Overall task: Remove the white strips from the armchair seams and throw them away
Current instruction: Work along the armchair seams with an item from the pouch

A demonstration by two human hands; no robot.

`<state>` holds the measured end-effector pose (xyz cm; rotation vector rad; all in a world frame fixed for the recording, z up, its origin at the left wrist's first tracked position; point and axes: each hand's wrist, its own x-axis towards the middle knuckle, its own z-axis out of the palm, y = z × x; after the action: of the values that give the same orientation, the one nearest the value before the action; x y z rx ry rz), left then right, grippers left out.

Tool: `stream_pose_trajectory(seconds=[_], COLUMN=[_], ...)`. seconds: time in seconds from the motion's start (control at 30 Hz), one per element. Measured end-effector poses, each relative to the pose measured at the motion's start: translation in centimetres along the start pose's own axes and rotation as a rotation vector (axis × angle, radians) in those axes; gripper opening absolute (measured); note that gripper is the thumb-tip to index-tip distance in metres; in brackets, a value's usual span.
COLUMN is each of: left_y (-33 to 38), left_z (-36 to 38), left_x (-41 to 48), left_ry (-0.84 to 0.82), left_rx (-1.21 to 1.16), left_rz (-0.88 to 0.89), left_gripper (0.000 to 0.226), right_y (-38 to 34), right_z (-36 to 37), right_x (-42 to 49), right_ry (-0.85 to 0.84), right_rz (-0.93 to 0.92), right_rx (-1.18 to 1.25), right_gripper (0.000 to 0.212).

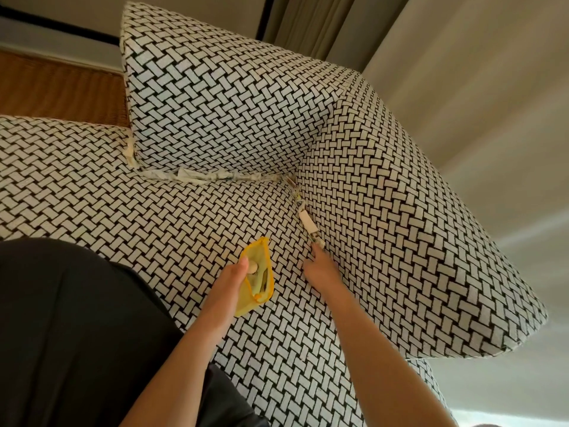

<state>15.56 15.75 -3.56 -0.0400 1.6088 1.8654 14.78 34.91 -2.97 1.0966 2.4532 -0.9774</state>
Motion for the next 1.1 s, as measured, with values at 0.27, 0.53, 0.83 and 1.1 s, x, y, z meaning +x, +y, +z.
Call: stream_pose_trajectory(seconds=[0.27, 0.53, 0.83, 1.1], left_y=[0.0, 0.2, 0.1, -0.6], left_z=[0.1, 0.1, 0.2, -0.3], left_x=[0.2, -0.4, -0.4, 0.0], left_ry=[-0.004, -0.007, 0.002, -0.045], left_rx=[-0.091, -0.049, -0.029, -0.045], left_rz=[-0.001, -0.03, -0.017, -0.007], left_gripper=[0.045, 0.043, 0.037, 0.048], right_y=[-1.6, -0.4, 0.3, -1.7], right_z=[-3.4, -3.1, -3.7, -3.7], right_x=[2.6, 1.5, 1.5, 2.5], right_ry=[-0.247, -0.234, -0.256, -0.247], right_rz=[0.245, 0.171, 0.172, 0.198], right_rx=[0.047, -0.037, -0.161, -0.203], right_gripper=[0.044, 0.045, 0.067, 0.061])
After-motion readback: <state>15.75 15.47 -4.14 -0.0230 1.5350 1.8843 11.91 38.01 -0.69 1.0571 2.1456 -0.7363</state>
